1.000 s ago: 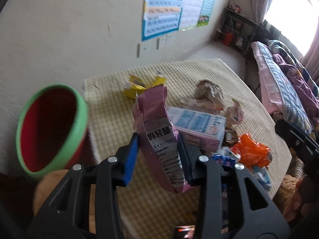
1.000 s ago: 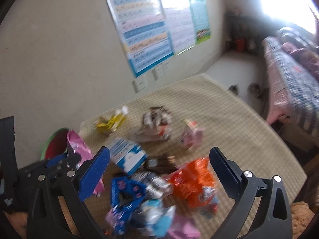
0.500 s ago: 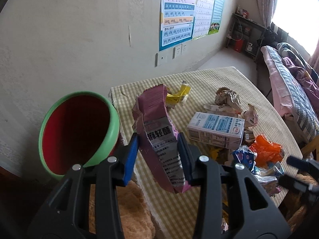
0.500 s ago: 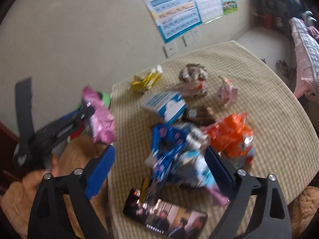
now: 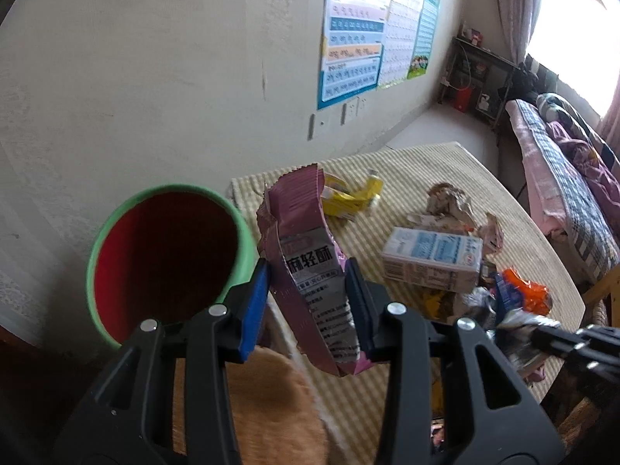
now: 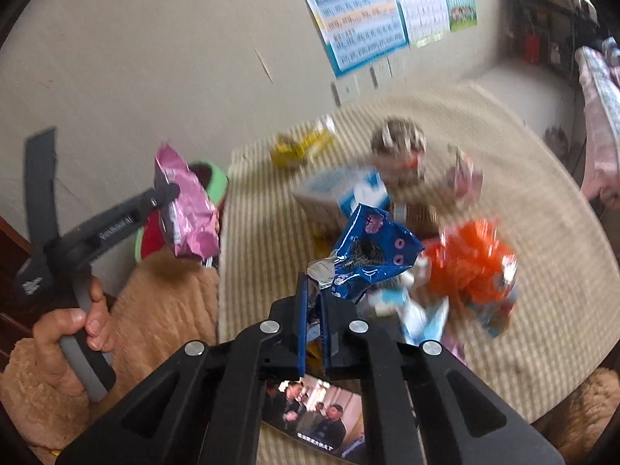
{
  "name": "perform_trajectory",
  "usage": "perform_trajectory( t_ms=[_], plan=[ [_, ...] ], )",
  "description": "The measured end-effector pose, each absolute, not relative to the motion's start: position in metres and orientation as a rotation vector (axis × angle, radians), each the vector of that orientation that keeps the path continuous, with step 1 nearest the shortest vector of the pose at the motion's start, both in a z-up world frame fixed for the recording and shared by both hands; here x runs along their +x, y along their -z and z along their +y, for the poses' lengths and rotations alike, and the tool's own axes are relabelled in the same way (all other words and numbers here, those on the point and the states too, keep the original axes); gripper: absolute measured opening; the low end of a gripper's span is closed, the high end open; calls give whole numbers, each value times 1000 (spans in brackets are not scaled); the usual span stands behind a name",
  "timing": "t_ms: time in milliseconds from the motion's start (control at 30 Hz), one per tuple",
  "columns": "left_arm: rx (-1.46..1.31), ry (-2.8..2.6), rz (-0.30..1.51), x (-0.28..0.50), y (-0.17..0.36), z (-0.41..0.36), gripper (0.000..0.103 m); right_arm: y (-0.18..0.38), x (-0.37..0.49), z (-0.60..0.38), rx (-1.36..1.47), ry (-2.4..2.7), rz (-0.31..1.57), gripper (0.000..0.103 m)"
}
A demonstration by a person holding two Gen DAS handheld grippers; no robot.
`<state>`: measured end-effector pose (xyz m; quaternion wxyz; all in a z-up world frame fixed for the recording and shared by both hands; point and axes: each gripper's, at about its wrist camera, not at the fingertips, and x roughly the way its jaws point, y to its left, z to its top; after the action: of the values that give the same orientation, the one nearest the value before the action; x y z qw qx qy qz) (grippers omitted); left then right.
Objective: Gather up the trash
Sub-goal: 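Grasp the blue wrapper with the right tool while the left tool lifts the pink bag, then carry both items over the green bucket and open both tools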
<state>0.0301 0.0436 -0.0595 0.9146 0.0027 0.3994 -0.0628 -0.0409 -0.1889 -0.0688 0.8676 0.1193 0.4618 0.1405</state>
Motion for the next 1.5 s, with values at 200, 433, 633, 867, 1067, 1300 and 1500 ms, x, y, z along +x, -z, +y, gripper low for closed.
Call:
perform_trajectory(
  t_ms=[200, 433, 633, 867, 1067, 1300, 1500],
  plan=[
    [-28, 48, 808, 38, 53, 87, 38, 35, -25, -164, 210, -339, 877, 6],
    [-45, -111, 808, 47, 62, 148, 38, 25, 19, -103, 157, -446, 825, 6],
    [-115, -198, 828, 49, 73, 195, 38, 23, 60, -53, 172, -560, 821, 6],
    [-131, -238, 846, 51, 82, 211, 38, 36, 89, 1, 181, -687, 871, 6],
    [-115, -261, 858, 54, 87, 211, 60, 51, 99, 18, 233, -705, 918, 36],
    [-103, -260, 837, 52, 82, 205, 66, 48, 85, -10, 267, -659, 920, 41],
    [-68, -198, 830, 52, 76, 176, 66, 37, 61, -61, 266, -562, 891, 43]
  ],
)
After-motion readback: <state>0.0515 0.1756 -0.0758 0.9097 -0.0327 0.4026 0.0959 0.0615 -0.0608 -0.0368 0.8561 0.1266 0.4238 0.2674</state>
